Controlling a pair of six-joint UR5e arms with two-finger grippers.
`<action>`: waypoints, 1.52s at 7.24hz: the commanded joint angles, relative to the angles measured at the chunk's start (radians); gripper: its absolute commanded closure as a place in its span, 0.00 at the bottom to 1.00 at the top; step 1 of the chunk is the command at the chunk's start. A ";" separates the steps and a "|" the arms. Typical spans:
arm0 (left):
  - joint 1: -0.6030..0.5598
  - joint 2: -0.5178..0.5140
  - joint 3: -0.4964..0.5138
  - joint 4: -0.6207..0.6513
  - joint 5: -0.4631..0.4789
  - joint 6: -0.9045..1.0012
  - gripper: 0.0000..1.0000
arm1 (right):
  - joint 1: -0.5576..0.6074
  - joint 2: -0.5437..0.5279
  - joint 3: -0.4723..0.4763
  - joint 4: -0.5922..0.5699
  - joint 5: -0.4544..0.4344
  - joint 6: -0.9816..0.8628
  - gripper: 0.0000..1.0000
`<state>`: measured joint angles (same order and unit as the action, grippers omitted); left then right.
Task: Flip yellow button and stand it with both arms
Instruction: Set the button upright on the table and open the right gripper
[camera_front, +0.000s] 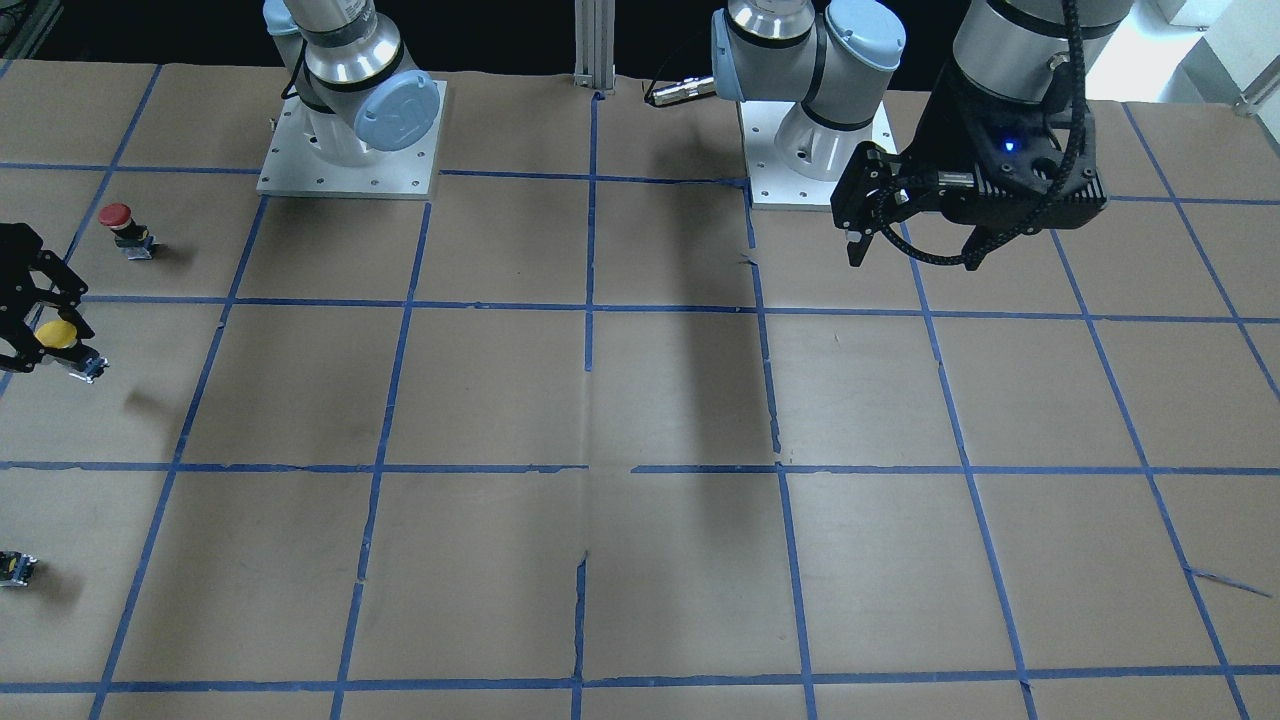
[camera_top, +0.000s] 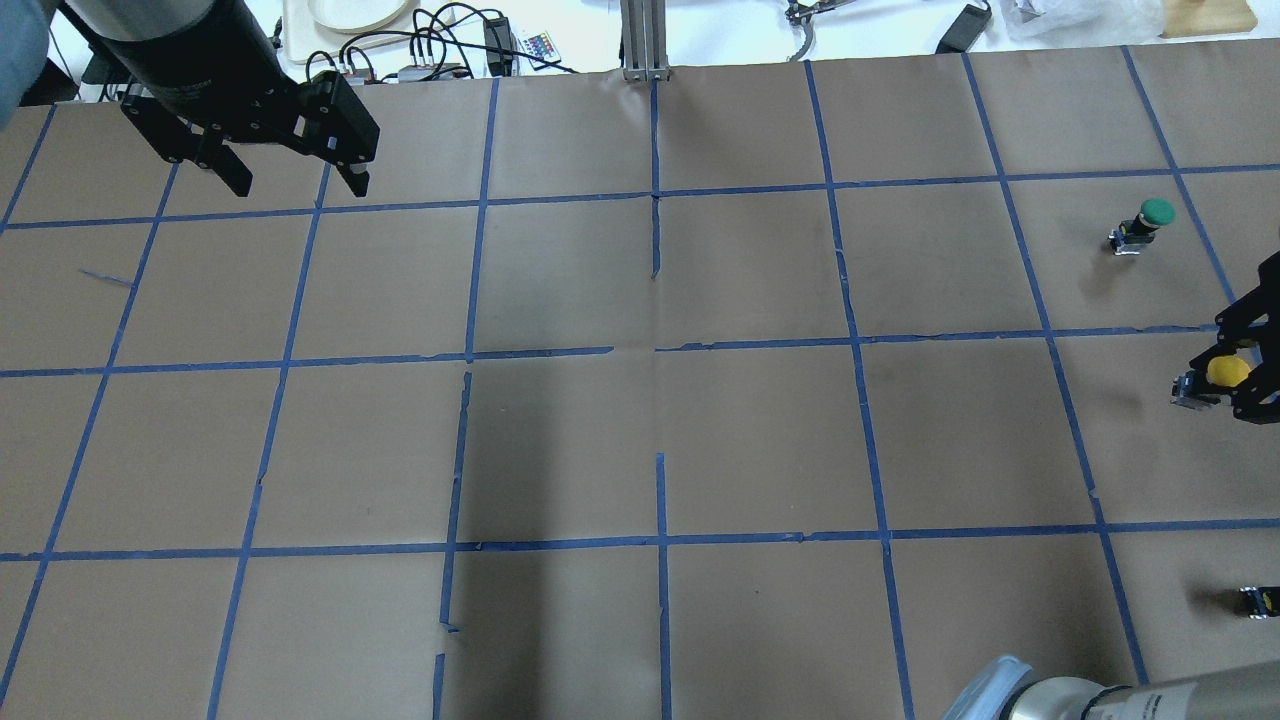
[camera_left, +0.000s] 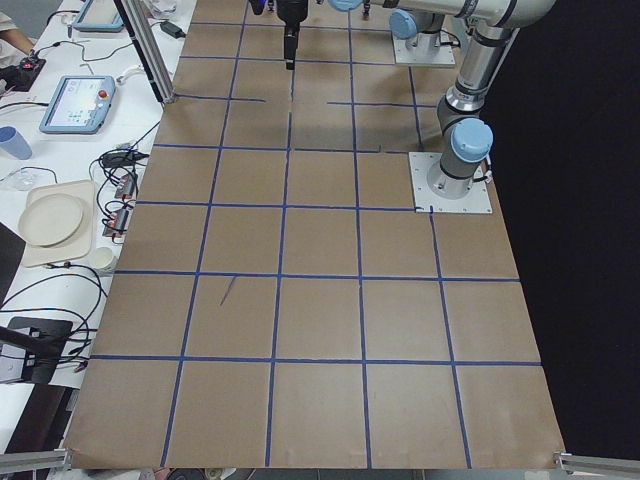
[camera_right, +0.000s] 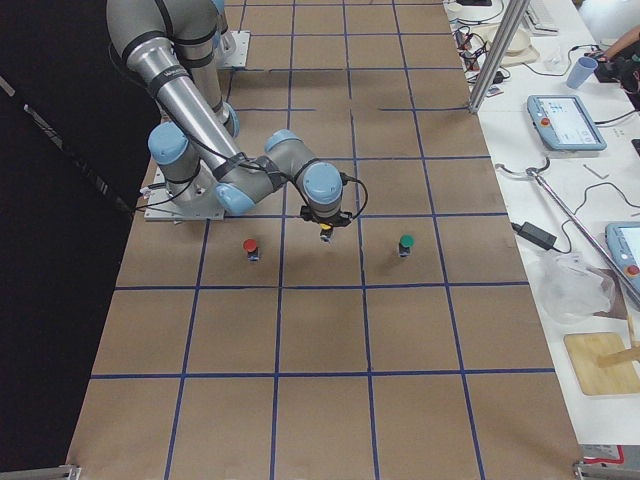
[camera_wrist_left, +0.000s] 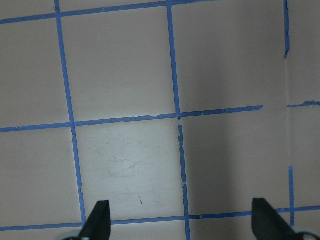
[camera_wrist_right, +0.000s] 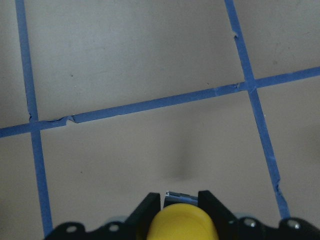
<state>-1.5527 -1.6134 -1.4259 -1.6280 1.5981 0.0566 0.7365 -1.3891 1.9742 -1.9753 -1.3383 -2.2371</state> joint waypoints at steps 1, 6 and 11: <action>0.000 -0.002 -0.002 0.005 0.005 0.006 0.00 | -0.005 0.028 -0.001 0.001 -0.016 -0.015 0.92; -0.001 -0.008 0.002 -0.001 0.011 -0.011 0.00 | -0.006 0.080 -0.015 -0.007 -0.016 -0.079 0.91; -0.001 -0.017 0.019 0.002 0.033 -0.009 0.00 | -0.006 0.116 -0.054 0.012 -0.067 -0.078 0.78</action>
<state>-1.5539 -1.6299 -1.4102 -1.6271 1.6302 0.0470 0.7302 -1.2747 1.9216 -1.9658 -1.4027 -2.3149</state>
